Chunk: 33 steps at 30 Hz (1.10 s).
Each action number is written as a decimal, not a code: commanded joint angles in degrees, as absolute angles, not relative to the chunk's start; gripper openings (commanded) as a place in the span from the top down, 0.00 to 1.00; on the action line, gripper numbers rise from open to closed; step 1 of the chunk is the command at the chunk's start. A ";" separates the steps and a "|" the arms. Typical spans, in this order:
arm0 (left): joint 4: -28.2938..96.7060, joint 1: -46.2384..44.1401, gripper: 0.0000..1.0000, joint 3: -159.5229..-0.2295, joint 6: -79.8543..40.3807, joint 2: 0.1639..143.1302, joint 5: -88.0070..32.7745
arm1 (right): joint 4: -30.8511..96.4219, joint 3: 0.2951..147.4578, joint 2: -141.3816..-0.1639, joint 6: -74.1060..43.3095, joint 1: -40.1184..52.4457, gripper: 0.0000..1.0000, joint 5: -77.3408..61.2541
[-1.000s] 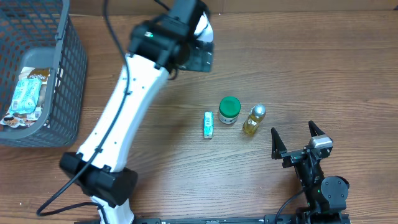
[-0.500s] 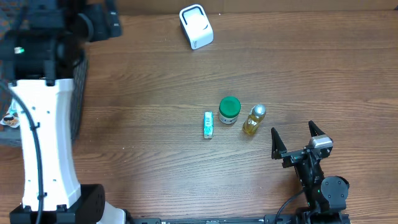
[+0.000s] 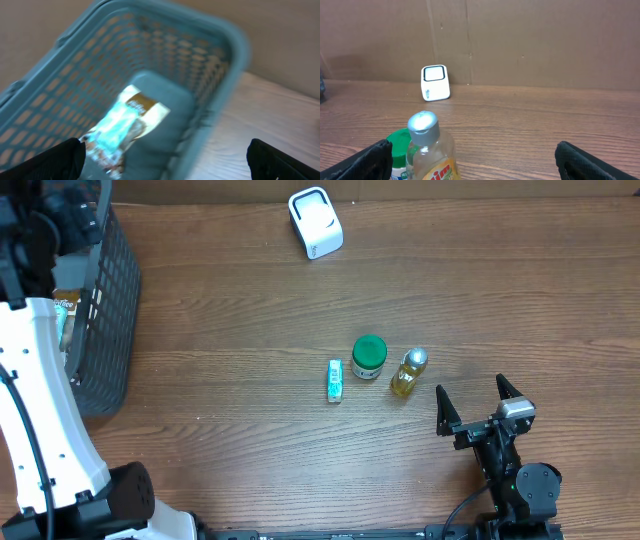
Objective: Scan the item barcode
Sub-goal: 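Reach into the basket toward the green toilet paper pack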
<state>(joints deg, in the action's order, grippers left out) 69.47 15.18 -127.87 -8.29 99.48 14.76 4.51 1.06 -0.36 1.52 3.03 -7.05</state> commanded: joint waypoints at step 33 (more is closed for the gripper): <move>46.63 34.94 0.00 -97.23 14.11 119.63 13.04 | 4.25 0.47 -0.16 1.76 2.87 0.00 -6.50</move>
<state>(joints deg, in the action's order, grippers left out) 47.48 34.65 -97.62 8.40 115.83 14.13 4.51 1.06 -0.36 1.52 3.05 -7.05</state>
